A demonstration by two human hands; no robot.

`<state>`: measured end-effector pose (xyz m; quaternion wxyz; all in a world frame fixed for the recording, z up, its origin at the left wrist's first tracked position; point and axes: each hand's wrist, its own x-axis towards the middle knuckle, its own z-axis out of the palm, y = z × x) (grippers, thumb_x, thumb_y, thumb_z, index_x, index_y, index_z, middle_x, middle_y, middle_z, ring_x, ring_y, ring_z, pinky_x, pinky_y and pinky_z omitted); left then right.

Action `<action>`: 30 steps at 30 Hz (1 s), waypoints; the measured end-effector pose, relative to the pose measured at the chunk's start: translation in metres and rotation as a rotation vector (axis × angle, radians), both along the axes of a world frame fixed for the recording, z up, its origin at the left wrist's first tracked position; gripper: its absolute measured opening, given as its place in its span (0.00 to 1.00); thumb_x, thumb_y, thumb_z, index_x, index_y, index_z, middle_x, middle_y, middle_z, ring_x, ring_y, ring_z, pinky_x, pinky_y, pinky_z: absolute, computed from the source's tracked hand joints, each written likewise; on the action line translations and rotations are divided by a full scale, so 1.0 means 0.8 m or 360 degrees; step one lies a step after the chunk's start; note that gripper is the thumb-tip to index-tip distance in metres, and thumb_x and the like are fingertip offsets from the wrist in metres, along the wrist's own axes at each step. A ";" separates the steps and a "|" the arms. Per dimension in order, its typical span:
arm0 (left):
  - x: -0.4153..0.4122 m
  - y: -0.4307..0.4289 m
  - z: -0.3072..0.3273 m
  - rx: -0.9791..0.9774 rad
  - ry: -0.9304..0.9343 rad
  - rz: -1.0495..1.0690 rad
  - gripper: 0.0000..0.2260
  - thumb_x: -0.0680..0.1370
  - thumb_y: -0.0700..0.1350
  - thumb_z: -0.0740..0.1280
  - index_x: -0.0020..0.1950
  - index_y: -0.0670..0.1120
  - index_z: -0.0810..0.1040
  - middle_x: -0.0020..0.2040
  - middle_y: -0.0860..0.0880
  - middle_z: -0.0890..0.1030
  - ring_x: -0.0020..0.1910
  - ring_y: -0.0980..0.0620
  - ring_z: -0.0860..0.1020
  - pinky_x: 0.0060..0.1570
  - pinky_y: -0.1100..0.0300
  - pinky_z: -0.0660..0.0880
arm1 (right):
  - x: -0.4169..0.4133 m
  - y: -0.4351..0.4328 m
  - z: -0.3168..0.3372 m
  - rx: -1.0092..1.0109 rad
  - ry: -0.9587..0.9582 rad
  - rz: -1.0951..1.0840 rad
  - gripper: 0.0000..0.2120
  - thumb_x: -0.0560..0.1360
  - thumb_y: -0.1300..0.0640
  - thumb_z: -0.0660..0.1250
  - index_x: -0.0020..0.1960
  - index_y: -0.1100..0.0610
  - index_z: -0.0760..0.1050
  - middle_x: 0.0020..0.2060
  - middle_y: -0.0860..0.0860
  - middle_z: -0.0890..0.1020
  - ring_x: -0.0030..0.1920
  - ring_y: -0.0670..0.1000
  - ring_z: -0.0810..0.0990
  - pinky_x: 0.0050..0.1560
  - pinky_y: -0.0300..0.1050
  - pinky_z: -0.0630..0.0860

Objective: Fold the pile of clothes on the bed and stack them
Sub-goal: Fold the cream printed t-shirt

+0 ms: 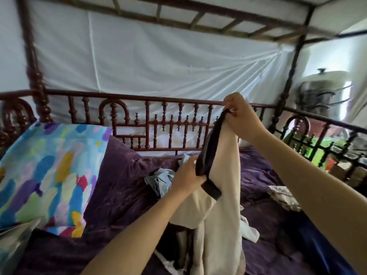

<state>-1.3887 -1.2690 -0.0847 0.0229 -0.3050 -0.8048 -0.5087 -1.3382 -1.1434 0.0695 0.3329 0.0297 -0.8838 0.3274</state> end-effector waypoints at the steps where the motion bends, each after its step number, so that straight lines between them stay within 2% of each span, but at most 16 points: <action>1: -0.005 -0.005 0.015 0.0066 -0.0010 0.0011 0.20 0.72 0.42 0.70 0.63 0.47 0.71 0.54 0.49 0.79 0.55 0.49 0.77 0.56 0.54 0.74 | 0.001 0.001 0.015 -0.0020 0.0051 -0.0021 0.21 0.71 0.74 0.53 0.44 0.47 0.64 0.38 0.45 0.70 0.37 0.50 0.69 0.37 0.44 0.66; 4: -0.017 -0.032 0.060 0.0174 -0.0010 -0.0002 0.16 0.73 0.44 0.71 0.59 0.47 0.74 0.48 0.50 0.79 0.48 0.51 0.78 0.49 0.58 0.75 | 0.004 -0.002 0.058 -0.0121 0.0257 -0.0071 0.22 0.71 0.74 0.52 0.41 0.45 0.65 0.38 0.46 0.69 0.35 0.46 0.68 0.34 0.39 0.66; 7: -0.020 -0.064 0.098 0.0201 0.0120 0.0064 0.02 0.75 0.44 0.68 0.44 0.46 0.77 0.38 0.52 0.78 0.39 0.54 0.77 0.40 0.61 0.72 | 0.007 -0.018 0.092 -0.0134 0.0377 -0.0123 0.18 0.70 0.73 0.52 0.45 0.50 0.67 0.36 0.45 0.69 0.34 0.43 0.67 0.31 0.34 0.65; 8: -0.020 -0.073 0.109 0.0259 0.0151 0.0113 0.05 0.76 0.42 0.67 0.40 0.47 0.76 0.36 0.52 0.77 0.38 0.53 0.76 0.38 0.61 0.70 | 0.007 -0.026 0.101 -0.0117 0.0399 -0.0137 0.17 0.70 0.72 0.52 0.46 0.52 0.67 0.35 0.45 0.69 0.34 0.43 0.67 0.31 0.33 0.65; 9: -0.018 -0.083 0.120 0.0325 0.0143 0.0143 0.05 0.77 0.41 0.66 0.41 0.46 0.76 0.38 0.51 0.78 0.40 0.52 0.76 0.39 0.61 0.70 | 0.006 -0.033 0.106 -0.0117 0.0423 -0.0133 0.17 0.70 0.72 0.52 0.46 0.51 0.68 0.35 0.45 0.70 0.34 0.43 0.67 0.31 0.33 0.65; 10: -0.014 -0.091 0.129 0.0394 0.0102 0.0136 0.02 0.78 0.43 0.65 0.47 0.46 0.77 0.43 0.49 0.79 0.44 0.51 0.76 0.42 0.61 0.71 | 0.006 -0.041 0.109 -0.0136 0.0448 -0.0111 0.18 0.70 0.72 0.53 0.44 0.50 0.68 0.35 0.45 0.70 0.34 0.43 0.68 0.31 0.34 0.65; 12: -0.001 -0.100 0.141 0.0442 -0.0040 0.0029 0.18 0.77 0.51 0.64 0.66 0.47 0.70 0.55 0.49 0.76 0.53 0.53 0.74 0.51 0.60 0.70 | 0.004 -0.059 0.107 -0.0190 0.0473 -0.0044 0.20 0.70 0.72 0.54 0.40 0.46 0.66 0.35 0.45 0.71 0.34 0.43 0.69 0.33 0.36 0.66; 14: 0.015 -0.101 0.136 0.0302 -0.0061 -0.0111 0.30 0.73 0.57 0.67 0.72 0.53 0.60 0.58 0.55 0.71 0.55 0.58 0.71 0.54 0.63 0.68 | 0.003 -0.077 0.096 -0.0237 0.0475 0.0046 0.21 0.71 0.73 0.55 0.40 0.45 0.66 0.36 0.44 0.72 0.36 0.42 0.70 0.35 0.36 0.67; 16: 0.025 -0.098 0.117 0.0179 0.0020 -0.0157 0.30 0.72 0.52 0.72 0.68 0.56 0.61 0.56 0.60 0.71 0.51 0.62 0.72 0.50 0.68 0.69 | 0.000 -0.095 0.083 -0.0269 0.0444 0.0162 0.18 0.72 0.72 0.58 0.42 0.48 0.67 0.37 0.45 0.74 0.37 0.41 0.71 0.36 0.35 0.68; 18: 0.026 -0.100 0.095 0.0212 0.0029 -0.0009 0.24 0.73 0.45 0.72 0.65 0.52 0.66 0.53 0.57 0.75 0.49 0.58 0.75 0.45 0.68 0.70 | -0.001 -0.108 0.074 -0.0237 0.0375 0.0243 0.15 0.72 0.71 0.59 0.48 0.51 0.67 0.39 0.47 0.76 0.37 0.41 0.72 0.35 0.34 0.67; 20: 0.015 -0.118 0.078 0.0316 -0.0051 0.0089 0.16 0.73 0.41 0.71 0.57 0.51 0.70 0.47 0.56 0.77 0.48 0.54 0.78 0.41 0.70 0.72 | -0.001 -0.116 0.073 -0.0176 0.0347 0.0269 0.16 0.72 0.71 0.59 0.51 0.52 0.66 0.41 0.50 0.78 0.39 0.42 0.73 0.36 0.33 0.66; 22: 0.005 -0.143 0.066 0.0241 -0.0110 0.0055 0.13 0.72 0.40 0.72 0.52 0.51 0.73 0.46 0.56 0.79 0.46 0.55 0.79 0.43 0.69 0.75 | -0.001 -0.117 0.075 -0.0198 0.0360 0.0251 0.15 0.73 0.70 0.59 0.52 0.52 0.67 0.43 0.51 0.78 0.41 0.45 0.74 0.36 0.33 0.67; 24: -0.001 -0.166 0.055 0.0092 -0.0079 0.0037 0.11 0.71 0.40 0.73 0.49 0.52 0.76 0.46 0.55 0.81 0.45 0.59 0.79 0.49 0.65 0.75 | -0.001 -0.114 0.079 -0.0273 0.0385 0.0236 0.14 0.73 0.70 0.59 0.51 0.52 0.68 0.42 0.50 0.78 0.39 0.44 0.74 0.32 0.30 0.68; 27: -0.004 -0.200 0.045 0.0031 0.0009 0.0120 0.13 0.72 0.37 0.70 0.44 0.56 0.75 0.41 0.58 0.79 0.40 0.65 0.77 0.42 0.73 0.70 | -0.006 -0.110 0.082 -0.0378 0.0426 0.0246 0.14 0.74 0.70 0.60 0.49 0.51 0.69 0.39 0.48 0.77 0.36 0.42 0.74 0.27 0.28 0.67; 30: -0.015 -0.237 0.049 0.0212 -0.0010 0.0345 0.14 0.73 0.34 0.68 0.40 0.54 0.75 0.38 0.56 0.78 0.40 0.58 0.76 0.38 0.73 0.70 | -0.012 -0.103 0.080 -0.0442 0.0432 0.0237 0.16 0.74 0.70 0.61 0.45 0.48 0.69 0.37 0.48 0.77 0.33 0.41 0.74 0.26 0.28 0.67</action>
